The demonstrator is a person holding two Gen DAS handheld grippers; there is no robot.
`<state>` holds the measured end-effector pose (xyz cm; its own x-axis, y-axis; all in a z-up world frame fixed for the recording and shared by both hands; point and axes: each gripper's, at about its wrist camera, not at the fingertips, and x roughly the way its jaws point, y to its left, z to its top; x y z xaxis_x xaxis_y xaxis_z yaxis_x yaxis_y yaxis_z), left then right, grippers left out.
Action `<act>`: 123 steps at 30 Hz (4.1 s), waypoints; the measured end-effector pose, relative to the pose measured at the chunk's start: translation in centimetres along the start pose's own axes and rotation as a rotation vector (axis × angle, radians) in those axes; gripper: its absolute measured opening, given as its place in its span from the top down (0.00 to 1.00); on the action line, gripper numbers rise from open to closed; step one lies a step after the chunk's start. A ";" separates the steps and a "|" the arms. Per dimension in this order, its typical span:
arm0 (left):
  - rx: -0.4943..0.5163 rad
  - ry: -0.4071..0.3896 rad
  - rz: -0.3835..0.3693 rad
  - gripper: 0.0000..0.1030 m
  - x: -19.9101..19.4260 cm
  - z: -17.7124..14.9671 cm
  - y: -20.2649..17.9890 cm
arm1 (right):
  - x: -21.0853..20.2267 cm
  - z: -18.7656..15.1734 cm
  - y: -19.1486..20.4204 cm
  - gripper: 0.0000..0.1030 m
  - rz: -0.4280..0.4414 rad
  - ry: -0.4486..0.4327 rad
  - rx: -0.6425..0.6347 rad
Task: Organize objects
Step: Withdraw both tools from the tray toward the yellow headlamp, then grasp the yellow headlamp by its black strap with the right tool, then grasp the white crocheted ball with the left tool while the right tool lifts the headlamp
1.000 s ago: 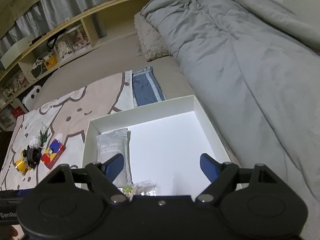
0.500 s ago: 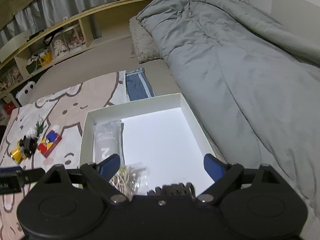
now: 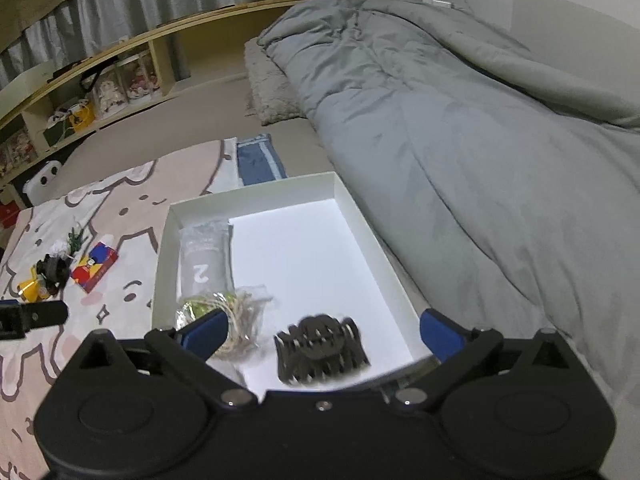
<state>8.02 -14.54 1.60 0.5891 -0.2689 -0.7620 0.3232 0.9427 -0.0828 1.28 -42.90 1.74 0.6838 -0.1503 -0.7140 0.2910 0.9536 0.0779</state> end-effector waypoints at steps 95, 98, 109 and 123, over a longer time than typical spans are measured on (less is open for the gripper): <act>-0.436 -0.189 0.197 0.35 6.6 -1.1 30.2 | 22.1 1.1 38.5 0.79 0.595 0.086 -0.110; -0.443 -0.180 0.179 0.35 7.6 -0.1 30.5 | 21.4 1.2 37.8 0.95 0.584 0.065 -0.143; -0.217 -0.194 0.148 0.24 10.3 6.3 28.2 | 18.8 1.2 33.1 0.99 0.601 0.098 -0.225; 0.108 0.007 0.179 0.07 18.5 9.3 24.7 | 15.9 -0.9 26.8 1.00 0.618 0.222 -0.268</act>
<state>33.76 1.97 -8.55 0.6394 -0.0971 -0.7627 0.2912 0.9487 0.1233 19.31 -19.53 -8.13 0.5099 0.4689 -0.7212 -0.3005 0.8827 0.3615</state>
